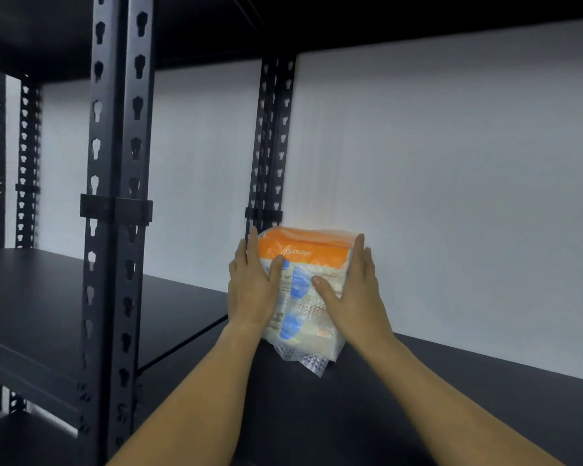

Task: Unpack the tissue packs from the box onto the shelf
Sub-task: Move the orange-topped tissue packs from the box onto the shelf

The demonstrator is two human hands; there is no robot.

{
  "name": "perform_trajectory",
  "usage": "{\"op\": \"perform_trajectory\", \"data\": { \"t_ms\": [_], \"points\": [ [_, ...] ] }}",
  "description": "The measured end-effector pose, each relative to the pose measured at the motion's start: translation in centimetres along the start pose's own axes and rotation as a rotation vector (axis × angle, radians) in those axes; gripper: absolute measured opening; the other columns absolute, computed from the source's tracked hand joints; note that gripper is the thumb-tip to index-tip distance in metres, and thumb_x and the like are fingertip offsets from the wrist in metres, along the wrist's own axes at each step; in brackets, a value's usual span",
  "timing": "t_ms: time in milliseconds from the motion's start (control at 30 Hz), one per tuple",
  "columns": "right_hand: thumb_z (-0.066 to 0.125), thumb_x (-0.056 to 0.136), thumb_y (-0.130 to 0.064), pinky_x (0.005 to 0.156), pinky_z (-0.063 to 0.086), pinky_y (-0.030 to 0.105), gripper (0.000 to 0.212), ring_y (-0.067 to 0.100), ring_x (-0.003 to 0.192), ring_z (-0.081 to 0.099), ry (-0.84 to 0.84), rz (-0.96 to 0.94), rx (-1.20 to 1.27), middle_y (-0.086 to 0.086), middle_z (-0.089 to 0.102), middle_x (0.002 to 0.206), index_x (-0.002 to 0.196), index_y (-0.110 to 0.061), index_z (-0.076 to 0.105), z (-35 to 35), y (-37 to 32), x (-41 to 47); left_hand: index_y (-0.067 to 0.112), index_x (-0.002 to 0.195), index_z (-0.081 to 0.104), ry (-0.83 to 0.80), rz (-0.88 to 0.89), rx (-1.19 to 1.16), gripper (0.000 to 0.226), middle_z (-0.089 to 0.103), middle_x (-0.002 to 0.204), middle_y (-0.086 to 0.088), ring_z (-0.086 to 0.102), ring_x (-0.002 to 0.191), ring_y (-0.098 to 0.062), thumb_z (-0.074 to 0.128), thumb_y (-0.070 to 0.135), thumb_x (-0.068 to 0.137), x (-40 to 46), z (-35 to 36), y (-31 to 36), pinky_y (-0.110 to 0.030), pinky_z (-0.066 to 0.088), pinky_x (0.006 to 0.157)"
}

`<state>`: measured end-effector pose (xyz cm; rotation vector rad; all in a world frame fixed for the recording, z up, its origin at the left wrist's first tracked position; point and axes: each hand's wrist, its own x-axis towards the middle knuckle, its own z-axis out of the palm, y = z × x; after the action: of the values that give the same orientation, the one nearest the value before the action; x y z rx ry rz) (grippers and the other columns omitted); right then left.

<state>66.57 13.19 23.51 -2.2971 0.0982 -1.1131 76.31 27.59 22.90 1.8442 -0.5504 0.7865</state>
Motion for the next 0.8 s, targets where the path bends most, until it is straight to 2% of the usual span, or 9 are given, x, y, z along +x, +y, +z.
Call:
{"op": "perform_trajectory", "data": {
  "t_ms": [67, 167, 267, 367, 500, 567, 667, 800],
  "points": [
    [0.054, 0.094, -0.054, 0.121, 0.019, 0.044, 0.095, 0.018, 0.153, -0.002, 0.06, -0.103, -0.093, -0.005, -0.012, 0.166, 0.154, -0.038, -0.018, -0.3, -0.4, -0.4, 0.038, 0.154, 0.009, 0.046, 0.108, 0.076, 0.059, 0.014, 0.162, 0.002, 0.015, 0.147, -0.02, 0.032, 0.05, 0.101, -0.2, 0.0, 0.5, -0.049, 0.03, 0.114],
    [0.048, 0.098, -0.051, 0.123, 0.014, 0.042, 0.083, 0.015, 0.153, -0.008, 0.029, -0.193, -0.19, -0.009, -0.019, 0.164, 0.156, -0.037, -0.01, -0.3, -0.2, -0.6, 0.039, 0.153, 0.015, 0.0, 0.177, 0.118, 0.052, 0.008, 0.163, 0.005, 0.011, 0.149, -0.017, 0.024, 0.048, 0.102, -0.3, 0.3, 0.4, -0.05, 0.026, 0.117],
    [0.044, 0.098, -0.055, 0.12, 0.027, 0.043, 0.08, 0.015, 0.153, -0.001, -0.013, -0.159, -0.237, -0.011, -0.02, 0.164, 0.156, -0.036, -0.009, -0.1, 0.2, -0.6, 0.04, 0.153, 0.012, -0.045, 0.154, 0.136, 0.053, 0.004, 0.163, 0.008, 0.011, 0.149, -0.015, 0.023, 0.049, 0.103, -0.2, 0.7, -0.1, -0.049, 0.026, 0.117],
    [0.043, 0.098, -0.057, 0.11, 0.042, 0.041, 0.08, 0.013, 0.152, 0.008, -0.033, -0.128, -0.251, -0.014, -0.018, 0.163, 0.156, -0.037, -0.008, -0.2, 0.1, -0.6, 0.039, 0.154, 0.012, -0.078, 0.128, 0.156, 0.054, 0.002, 0.163, 0.009, 0.012, 0.149, -0.014, 0.022, 0.049, 0.102, -0.2, 0.8, -0.2, -0.05, 0.029, 0.115],
    [0.045, 0.097, -0.056, 0.108, 0.044, 0.041, 0.082, 0.014, 0.152, 0.007, -0.085, -0.111, -0.27, -0.014, -0.019, 0.163, 0.156, -0.036, -0.008, -0.6, -0.1, -0.8, 0.037, 0.155, 0.01, -0.117, 0.105, 0.214, 0.055, -0.001, 0.164, 0.006, 0.011, 0.15, -0.017, 0.02, 0.051, 0.102, -0.6, 0.4, 0.1, -0.052, 0.027, 0.116],
    [0.046, 0.097, -0.057, 0.108, 0.044, 0.042, 0.084, 0.015, 0.152, 0.006, -0.12, -0.107, -0.284, -0.013, -0.02, 0.163, 0.156, -0.036, -0.009, -1.0, -0.2, -0.9, 0.037, 0.155, 0.004, -0.184, 0.088, 0.318, 0.057, -0.005, 0.164, 0.003, 0.008, 0.15, -0.021, 0.016, 0.053, 0.101, -0.5, -0.3, 0.5, -0.055, 0.022, 0.117],
    [0.047, 0.096, -0.058, 0.113, 0.037, 0.044, 0.085, 0.019, 0.153, 0.003, -0.187, -0.093, -0.328, -0.008, -0.02, 0.164, 0.157, -0.033, -0.007, -2.1, -0.7, -0.8, 0.036, 0.155, -0.004, -0.318, 0.043, 0.492, 0.06, -0.01, 0.164, 0.0, -0.002, 0.151, -0.026, 0.014, 0.055, 0.101, 0.1, -2.0, 1.7, -0.055, 0.011, 0.119],
    [0.047, 0.096, -0.057, 0.121, 0.022, 0.044, 0.083, 0.022, 0.153, 0.004, -0.246, -0.056, -0.323, -0.002, -0.014, 0.166, 0.158, -0.03, -0.002, -4.5, -2.2, -0.6, 0.035, 0.155, -0.006, -0.339, 0.017, 0.533, 0.06, -0.011, 0.164, -0.006, -0.004, 0.151, -0.028, 0.016, 0.052, 0.102, -0.4, -4.2, 3.8, -0.054, 0.007, 0.119]
  ]
}}
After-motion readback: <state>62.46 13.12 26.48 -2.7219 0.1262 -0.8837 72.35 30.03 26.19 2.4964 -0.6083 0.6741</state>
